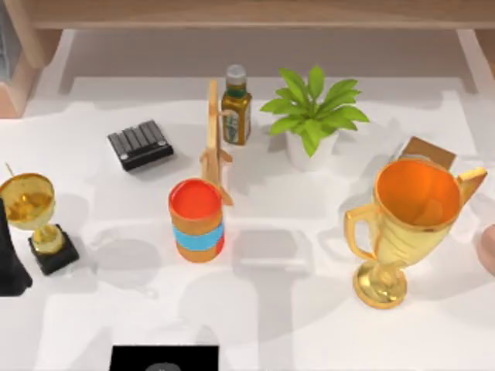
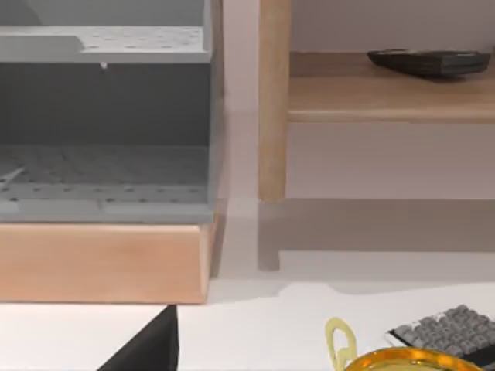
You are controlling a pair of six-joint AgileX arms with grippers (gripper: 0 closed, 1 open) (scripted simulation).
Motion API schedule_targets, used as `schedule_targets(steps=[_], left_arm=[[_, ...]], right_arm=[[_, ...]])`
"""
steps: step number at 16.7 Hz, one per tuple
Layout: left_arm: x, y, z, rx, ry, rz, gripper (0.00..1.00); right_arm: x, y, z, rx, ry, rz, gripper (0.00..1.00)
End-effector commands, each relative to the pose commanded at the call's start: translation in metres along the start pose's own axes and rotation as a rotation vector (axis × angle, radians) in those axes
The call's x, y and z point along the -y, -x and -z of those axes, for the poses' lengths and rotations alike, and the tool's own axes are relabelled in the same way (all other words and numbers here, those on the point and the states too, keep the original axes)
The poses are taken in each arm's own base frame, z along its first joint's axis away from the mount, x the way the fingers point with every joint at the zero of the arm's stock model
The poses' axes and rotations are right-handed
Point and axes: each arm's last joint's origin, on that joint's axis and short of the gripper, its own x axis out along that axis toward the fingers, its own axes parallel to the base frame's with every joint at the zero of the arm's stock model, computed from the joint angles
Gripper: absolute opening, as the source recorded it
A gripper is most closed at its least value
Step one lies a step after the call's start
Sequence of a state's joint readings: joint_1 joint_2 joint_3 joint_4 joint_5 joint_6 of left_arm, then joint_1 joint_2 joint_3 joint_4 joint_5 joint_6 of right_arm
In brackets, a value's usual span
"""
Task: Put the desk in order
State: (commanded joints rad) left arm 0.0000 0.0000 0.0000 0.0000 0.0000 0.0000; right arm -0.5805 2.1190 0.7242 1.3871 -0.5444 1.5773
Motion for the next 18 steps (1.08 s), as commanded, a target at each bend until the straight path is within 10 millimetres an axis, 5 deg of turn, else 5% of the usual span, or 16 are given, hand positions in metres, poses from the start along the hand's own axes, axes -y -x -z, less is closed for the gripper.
schedule_targets(steps=[5,13,18], left_arm=[[0.000,0.000,0.000,0.000,0.000,0.000,1.00],[0.000,0.000,0.000,0.000,0.000,0.000,1.00],[0.000,0.000,0.000,0.000,0.000,0.000,1.00]], right_arm=[[0.003,0.001,-0.001,0.006,-0.003,0.012,0.00],[0.001,-0.058,-0.002,0.006,0.000,0.009,0.00],[0.002,-0.060,-0.002,0.009,-0.001,0.012,0.00]])
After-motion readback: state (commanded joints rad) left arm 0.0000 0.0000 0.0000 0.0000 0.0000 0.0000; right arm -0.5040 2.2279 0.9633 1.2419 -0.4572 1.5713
